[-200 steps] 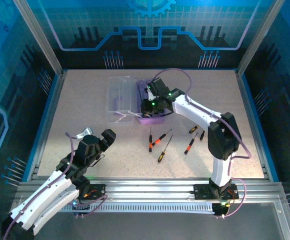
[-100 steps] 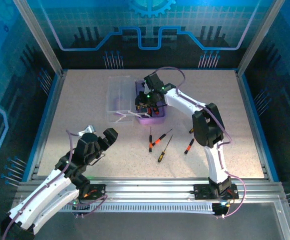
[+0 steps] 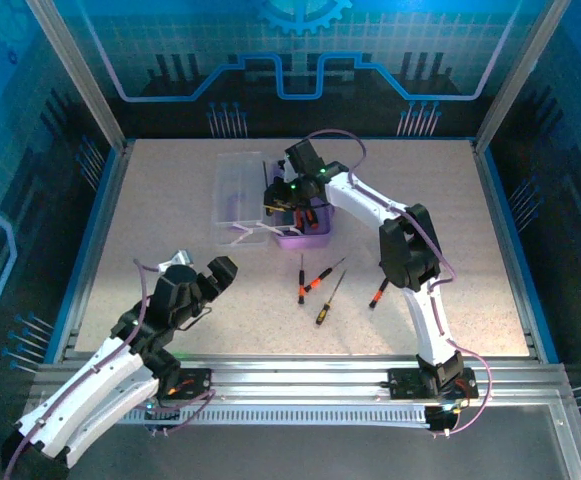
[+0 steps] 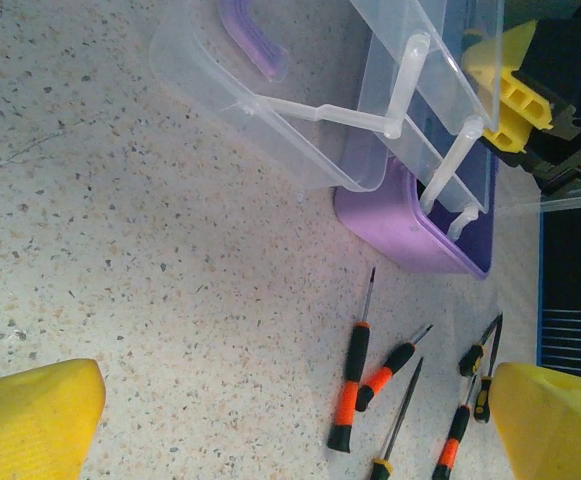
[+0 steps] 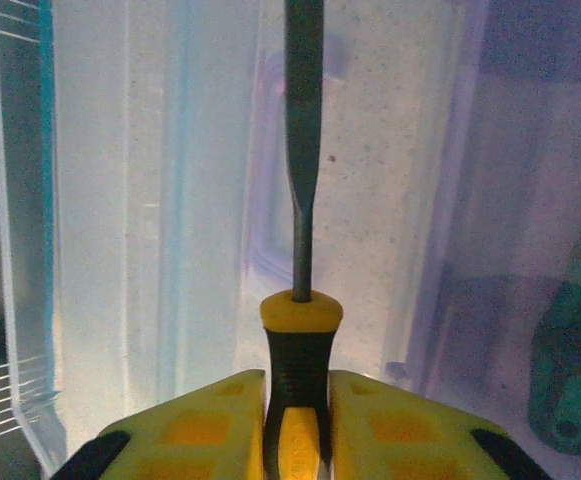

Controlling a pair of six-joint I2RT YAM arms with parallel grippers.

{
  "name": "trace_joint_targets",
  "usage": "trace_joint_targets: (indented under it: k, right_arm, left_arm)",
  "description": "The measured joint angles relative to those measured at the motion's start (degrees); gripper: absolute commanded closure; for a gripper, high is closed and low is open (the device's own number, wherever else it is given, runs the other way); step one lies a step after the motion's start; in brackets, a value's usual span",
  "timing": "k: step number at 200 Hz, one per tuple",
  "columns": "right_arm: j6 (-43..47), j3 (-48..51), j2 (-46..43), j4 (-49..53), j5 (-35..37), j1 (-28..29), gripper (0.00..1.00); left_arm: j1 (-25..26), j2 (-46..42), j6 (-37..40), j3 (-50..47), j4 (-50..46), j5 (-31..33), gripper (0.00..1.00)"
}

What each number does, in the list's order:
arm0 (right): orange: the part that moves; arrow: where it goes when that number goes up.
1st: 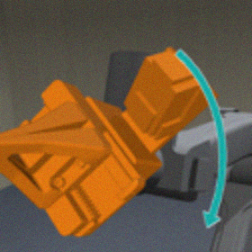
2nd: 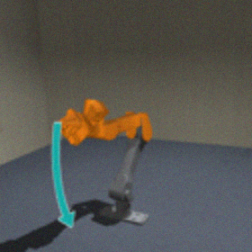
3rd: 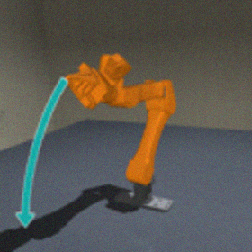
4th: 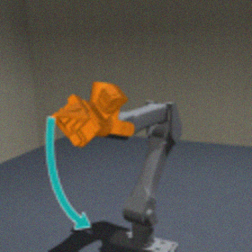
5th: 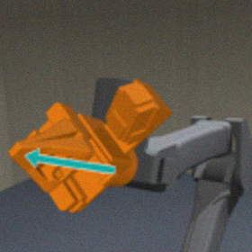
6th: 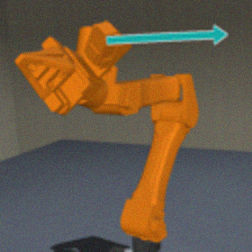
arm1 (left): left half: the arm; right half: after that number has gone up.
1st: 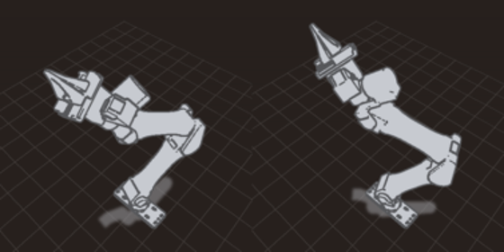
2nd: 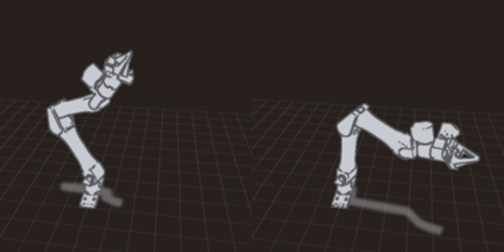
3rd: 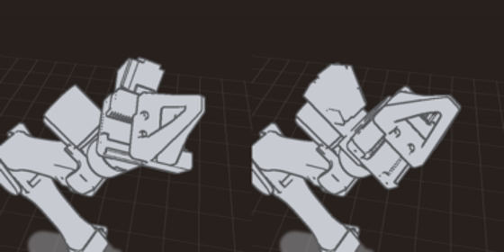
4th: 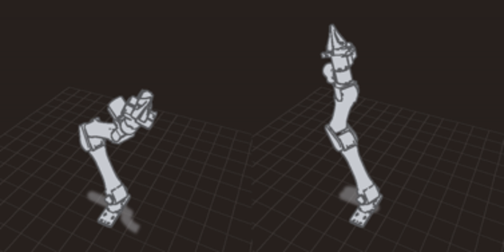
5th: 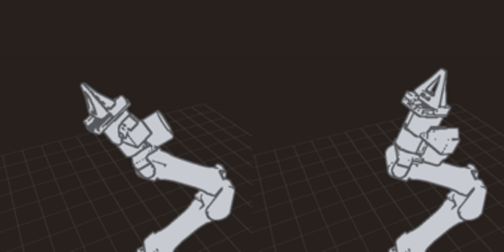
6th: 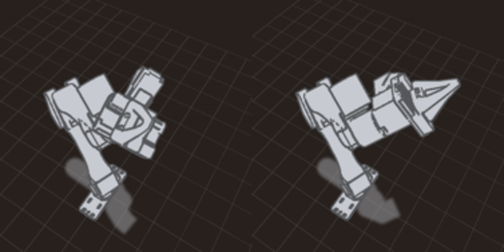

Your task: Pack the tool kit

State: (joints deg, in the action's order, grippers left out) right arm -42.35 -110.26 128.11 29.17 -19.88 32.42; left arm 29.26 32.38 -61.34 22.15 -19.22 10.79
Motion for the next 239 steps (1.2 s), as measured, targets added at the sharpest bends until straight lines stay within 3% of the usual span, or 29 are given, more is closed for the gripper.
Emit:
trace_joint_targets:
  k: [93,135,197,239]
  right_arm:
    - [0.39,0.17,-0.44,0.02,-1.73,-0.61,0.73]
    - [1.77,5.33,-7.65,-0.39,0.7,-0.74,0.73]
    - [6.4,32.94,-35.15,-4.46,11.93,-5.46,0.66]
    - [5.99,54.12,-46.16,-4.55,21.38,-3.21,0.62]
  left_arm:
    - [0.02,1.81,0.42,1.2,0.2,-1.7,0.01]
    - [0.02,1.81,1.27,1.29,1.92,-3.19,0.01]
    - [0.07,3.04,1.73,-0.87,9.64,-6.4,0.01]
    - [0.17,7.8,1.73,-4.13,17.92,-7.65,0.01]
